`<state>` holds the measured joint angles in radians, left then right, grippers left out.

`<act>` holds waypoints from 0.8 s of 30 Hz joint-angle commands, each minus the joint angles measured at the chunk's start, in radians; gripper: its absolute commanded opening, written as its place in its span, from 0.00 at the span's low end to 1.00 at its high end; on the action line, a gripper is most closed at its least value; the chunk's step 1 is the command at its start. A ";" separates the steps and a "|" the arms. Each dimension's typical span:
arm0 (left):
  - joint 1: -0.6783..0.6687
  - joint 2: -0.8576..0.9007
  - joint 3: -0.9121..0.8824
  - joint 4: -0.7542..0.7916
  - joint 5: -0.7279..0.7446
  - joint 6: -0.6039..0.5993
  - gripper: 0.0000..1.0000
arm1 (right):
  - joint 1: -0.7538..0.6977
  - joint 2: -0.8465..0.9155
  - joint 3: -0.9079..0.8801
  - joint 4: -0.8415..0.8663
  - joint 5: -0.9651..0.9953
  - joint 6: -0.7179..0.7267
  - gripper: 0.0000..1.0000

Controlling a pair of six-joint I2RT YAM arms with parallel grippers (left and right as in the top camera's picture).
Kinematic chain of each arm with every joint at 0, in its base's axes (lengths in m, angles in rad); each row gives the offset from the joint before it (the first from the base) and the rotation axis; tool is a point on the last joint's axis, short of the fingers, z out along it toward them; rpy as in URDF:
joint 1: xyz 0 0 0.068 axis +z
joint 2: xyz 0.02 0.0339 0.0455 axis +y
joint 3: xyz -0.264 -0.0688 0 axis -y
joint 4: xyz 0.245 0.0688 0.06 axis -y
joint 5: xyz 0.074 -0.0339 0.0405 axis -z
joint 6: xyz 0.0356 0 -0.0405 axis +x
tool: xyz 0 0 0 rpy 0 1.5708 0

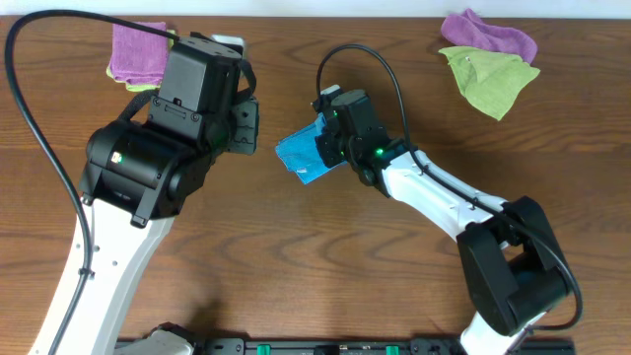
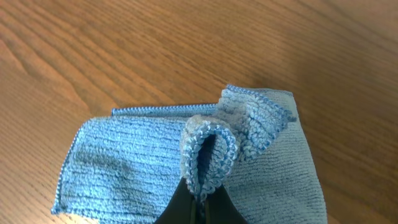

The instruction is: Fold the cloth

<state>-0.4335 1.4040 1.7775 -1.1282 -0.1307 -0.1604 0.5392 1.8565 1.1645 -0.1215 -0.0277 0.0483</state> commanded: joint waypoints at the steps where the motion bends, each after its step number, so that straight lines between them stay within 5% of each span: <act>1: 0.003 -0.015 0.006 -0.012 -0.014 -0.001 0.06 | 0.006 -0.002 0.019 -0.007 -0.029 -0.047 0.02; 9: 0.003 -0.099 0.006 0.010 -0.123 0.007 0.06 | 0.025 0.032 0.019 0.010 -0.115 -0.047 0.02; 14: 0.003 -0.237 0.006 0.006 -0.123 0.007 0.06 | 0.058 0.060 0.019 0.017 -0.124 -0.047 0.02; 24: 0.003 -0.248 -0.008 -0.087 -0.104 0.002 0.06 | 0.086 0.093 0.019 0.069 -0.127 -0.046 0.01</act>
<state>-0.4335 1.1580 1.7771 -1.2076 -0.2386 -0.1577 0.6113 1.9385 1.1645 -0.0681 -0.1406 0.0166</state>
